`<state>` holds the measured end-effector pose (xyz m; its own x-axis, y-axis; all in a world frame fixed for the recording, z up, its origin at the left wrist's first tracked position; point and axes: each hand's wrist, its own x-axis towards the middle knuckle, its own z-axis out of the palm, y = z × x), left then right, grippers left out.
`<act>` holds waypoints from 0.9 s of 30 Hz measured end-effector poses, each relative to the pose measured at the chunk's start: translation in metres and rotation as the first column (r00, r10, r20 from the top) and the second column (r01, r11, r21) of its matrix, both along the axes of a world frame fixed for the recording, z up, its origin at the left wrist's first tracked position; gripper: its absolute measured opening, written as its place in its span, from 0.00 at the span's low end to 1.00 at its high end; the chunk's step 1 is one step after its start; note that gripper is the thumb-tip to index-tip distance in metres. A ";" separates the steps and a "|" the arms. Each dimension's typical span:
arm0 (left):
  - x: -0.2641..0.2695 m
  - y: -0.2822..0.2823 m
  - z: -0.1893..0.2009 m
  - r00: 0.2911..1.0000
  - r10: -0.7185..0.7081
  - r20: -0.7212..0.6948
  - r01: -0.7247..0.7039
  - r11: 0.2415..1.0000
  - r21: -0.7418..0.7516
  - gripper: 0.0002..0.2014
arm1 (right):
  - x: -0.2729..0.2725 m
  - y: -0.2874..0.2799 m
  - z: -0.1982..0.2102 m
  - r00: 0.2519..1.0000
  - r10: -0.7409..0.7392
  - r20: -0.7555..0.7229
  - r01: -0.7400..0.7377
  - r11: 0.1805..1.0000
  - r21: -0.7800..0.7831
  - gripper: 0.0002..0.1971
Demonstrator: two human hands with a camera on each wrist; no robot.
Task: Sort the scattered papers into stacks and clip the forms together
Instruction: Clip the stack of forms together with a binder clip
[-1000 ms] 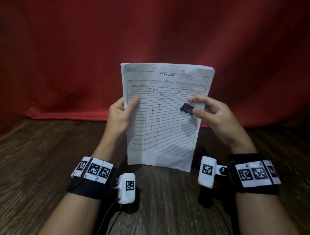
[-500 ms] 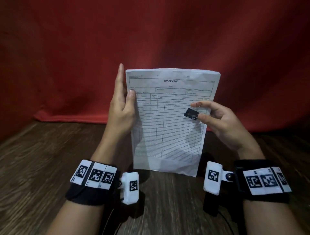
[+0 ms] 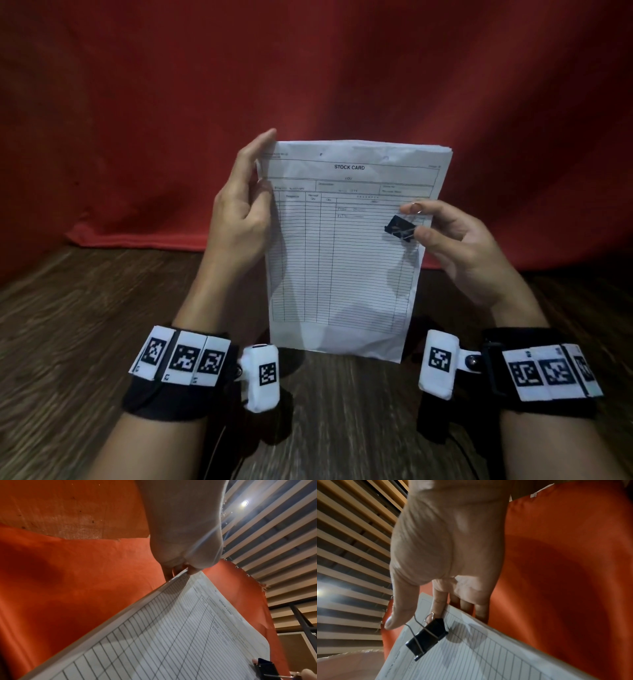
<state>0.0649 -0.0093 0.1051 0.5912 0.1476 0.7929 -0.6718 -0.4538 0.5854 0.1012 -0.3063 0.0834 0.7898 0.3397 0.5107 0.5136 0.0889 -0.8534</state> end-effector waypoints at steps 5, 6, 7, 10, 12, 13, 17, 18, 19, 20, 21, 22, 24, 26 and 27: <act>-0.006 0.000 0.005 0.996 0.062 0.060 -0.061 0.998 -0.019 0.22 | -0.002 -0.002 0.001 1.000 -0.005 0.014 0.006 1.000 -0.023 0.27; -0.005 -0.001 0.005 0.996 0.059 0.063 -0.056 0.997 -0.045 0.24 | -0.004 -0.001 0.005 0.999 -0.036 0.039 0.038 0.998 -0.041 0.25; -0.004 -0.001 0.006 0.997 0.049 0.060 -0.044 0.996 -0.074 0.26 | -0.006 -0.001 0.009 0.991 -0.104 0.088 0.110 0.992 -0.063 0.21; 0.000 0.000 0.007 0.999 0.023 0.036 -0.017 0.989 -0.144 0.22 | -0.020 -0.002 0.028 0.857 -0.391 0.335 0.434 0.899 -0.060 0.17; 0.002 0.001 0.007 1.000 0.013 0.024 -0.008 0.985 -0.173 0.13 | -0.037 0.002 0.043 0.747 -0.465 0.475 0.525 0.851 0.007 0.17; 0.002 0.001 0.008 1.000 -0.011 0.017 0.014 0.980 -0.197 0.10 | -0.046 0.007 0.051 0.720 -0.465 0.514 0.526 0.850 0.033 0.15; 0.002 0.002 0.009 0.996 -0.087 0.029 0.091 0.965 -0.247 0.04 | -0.066 0.036 0.083 0.736 -0.349 0.580 0.421 0.907 0.011 0.11; 0.002 0.002 0.009 0.995 -0.095 0.038 0.102 0.964 -0.247 0.04 | -0.066 0.044 0.091 0.731 -0.318 0.604 0.408 0.913 -0.012 0.10; 0.001 0.003 0.008 0.994 -0.097 0.043 0.104 0.964 -0.245 0.04 | -0.065 0.052 0.098 0.725 -0.291 0.624 0.397 0.917 -0.034 0.10; 0.001 0.004 0.008 0.994 -0.094 0.048 0.102 0.964 -0.244 0.04 | -0.064 0.058 0.104 0.722 -0.269 0.638 0.389 0.920 -0.052 0.09; 0.001 0.004 0.007 0.995 -0.087 0.051 0.097 0.965 -0.243 0.03 | -0.063 0.064 0.110 0.720 -0.251 0.647 0.381 0.922 -0.066 0.09; 0.001 0.004 0.007 0.995 -0.083 0.055 0.094 0.965 -0.245 0.02 | -0.063 0.070 0.116 0.721 -0.237 0.651 0.372 0.925 -0.075 0.09; 0.000 0.002 0.006 0.995 -0.076 0.065 0.090 0.965 -0.245 0.02 | -0.064 0.080 0.124 0.721 -0.216 0.658 0.356 0.931 -0.085 0.08; 0.001 0.000 0.004 0.995 -0.066 0.073 0.082 0.966 -0.245 0.03 | -0.064 0.091 0.130 0.721 -0.181 0.669 0.325 0.941 -0.095 0.08; 0.001 -0.001 0.004 0.995 -0.063 0.073 0.080 0.965 -0.250 0.04 | -0.063 0.098 0.131 0.726 -0.162 0.669 0.306 0.947 -0.103 0.08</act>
<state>0.0657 -0.0104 0.1091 0.5566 0.3068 0.7721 -0.7370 -0.2466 0.6293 0.0380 -0.2085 0.2149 0.3623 0.3360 0.8694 0.9259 -0.2372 -0.2942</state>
